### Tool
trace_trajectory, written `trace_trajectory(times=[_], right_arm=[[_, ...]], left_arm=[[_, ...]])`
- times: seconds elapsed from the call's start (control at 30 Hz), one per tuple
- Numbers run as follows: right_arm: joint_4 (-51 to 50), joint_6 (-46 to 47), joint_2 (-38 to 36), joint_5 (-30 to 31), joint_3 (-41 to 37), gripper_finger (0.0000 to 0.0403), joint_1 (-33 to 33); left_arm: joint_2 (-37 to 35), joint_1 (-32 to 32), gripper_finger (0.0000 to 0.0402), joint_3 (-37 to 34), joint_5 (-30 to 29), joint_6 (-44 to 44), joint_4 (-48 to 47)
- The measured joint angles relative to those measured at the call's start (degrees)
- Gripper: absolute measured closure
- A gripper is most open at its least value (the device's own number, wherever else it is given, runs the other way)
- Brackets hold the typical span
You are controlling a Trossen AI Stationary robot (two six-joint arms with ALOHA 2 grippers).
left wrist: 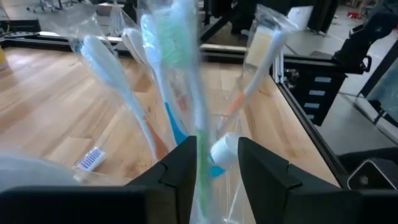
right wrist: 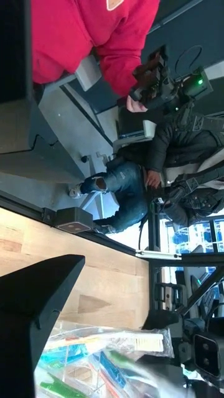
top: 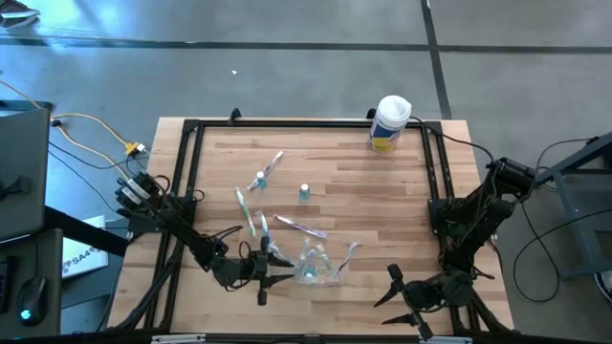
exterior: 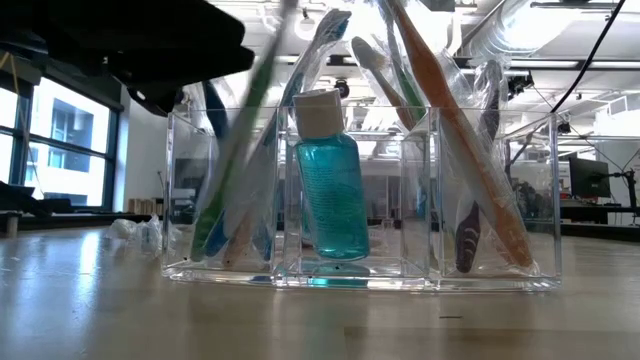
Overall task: Pick & Place toothbrushing station
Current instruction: Put the mouthwash into the transparent organizer
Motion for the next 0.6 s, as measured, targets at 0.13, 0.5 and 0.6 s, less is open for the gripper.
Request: trace_trajectory(times=[0.13, 0.5, 0.6], right_arm=[[0.0, 1.1, 0.0, 0.0, 0.0, 0.0210, 0.0], [0.2, 1.7, 0.0, -1.4, 0.0, 0.0210, 0.0], [0.5, 1.7, 0.0, -2.5, 0.0, 0.0210, 0.0]], left_arm=[[0.0, 0.0, 0.0281, 0.0, -0.3, 0.0, -0.1], [-1.7, 0.0, 0.0281, 2.6, -1.4, 7.8, 0.4], [-4.2, -0.5, 0.0281, 3.5, -1.4, 9.5, -2.4]])
